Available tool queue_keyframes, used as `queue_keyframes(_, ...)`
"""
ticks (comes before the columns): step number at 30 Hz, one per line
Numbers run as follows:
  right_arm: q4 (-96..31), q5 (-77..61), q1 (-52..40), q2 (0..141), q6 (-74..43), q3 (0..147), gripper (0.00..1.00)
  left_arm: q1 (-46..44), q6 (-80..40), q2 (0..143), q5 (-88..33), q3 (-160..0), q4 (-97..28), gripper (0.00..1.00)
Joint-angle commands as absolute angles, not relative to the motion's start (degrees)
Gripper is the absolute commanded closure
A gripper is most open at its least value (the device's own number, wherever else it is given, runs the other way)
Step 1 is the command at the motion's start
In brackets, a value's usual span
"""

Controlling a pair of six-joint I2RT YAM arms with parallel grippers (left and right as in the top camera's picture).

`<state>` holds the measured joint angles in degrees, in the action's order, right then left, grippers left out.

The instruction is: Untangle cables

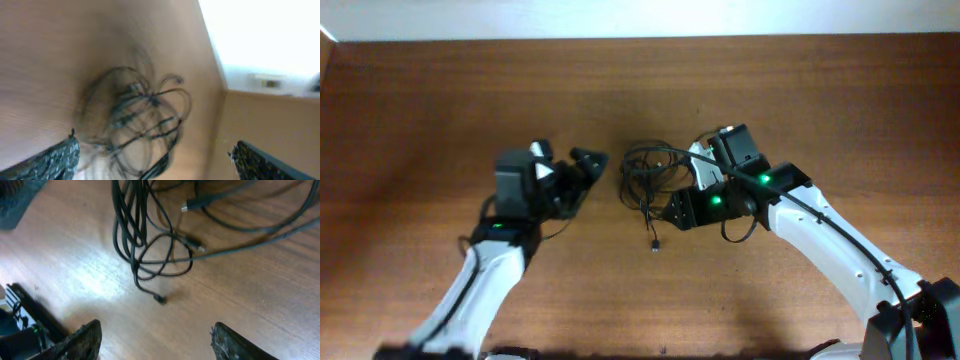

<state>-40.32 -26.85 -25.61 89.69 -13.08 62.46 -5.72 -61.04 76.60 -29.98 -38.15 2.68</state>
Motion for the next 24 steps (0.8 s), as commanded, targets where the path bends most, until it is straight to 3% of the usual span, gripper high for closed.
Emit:
queue_keyframes(1,-41.85,-24.58,-25.85,89.62,-12.43,62.26,0.29,-8.16,-77.76,85.19,-34.41,-38.5,18.04,0.01)
queue_keyframes(3,-42.19,-24.58,-25.85,89.62,-12.45,62.26,0.29,-8.29,-89.03,92.2,-35.22,-38.52,22.7,0.01)
queue_keyframes(9,-42.26,-23.51,-25.85,89.62,-12.45,62.26,0.29,-9.72,-94.98,99.74,-41.17,-38.52,34.87,0.02)
queue_keyframes(15,-42.26,-23.51,-25.85,89.62,-12.45,62.26,0.29,-11.64,-97.51,99.74,-40.88,-38.52,35.16,0.16)
queue_keyframes(17,-42.24,-23.51,-25.85,89.62,-12.45,62.26,0.29,-12.69,-97.71,99.74,-38.0,-38.52,35.14,0.16)
queue_keyframes(19,-42.24,-23.53,-25.87,89.62,-12.47,62.26,0.28,-13.93,-97.65,99.74,-32.93,-38.52,35.51,0.24)
queue_keyframes(21,-42.26,-23.53,-25.85,89.62,-14.02,62.26,0.29,-16.62,-96.73,99.81,-25.43,-38.52,32.8,0.23)
queue_keyframes(24,-42.41,-23.94,-25.87,89.62,-15.49,62.26,0.29,-19.99,-96.79,100.29,-14.96,-38.52,30.89,0.47)
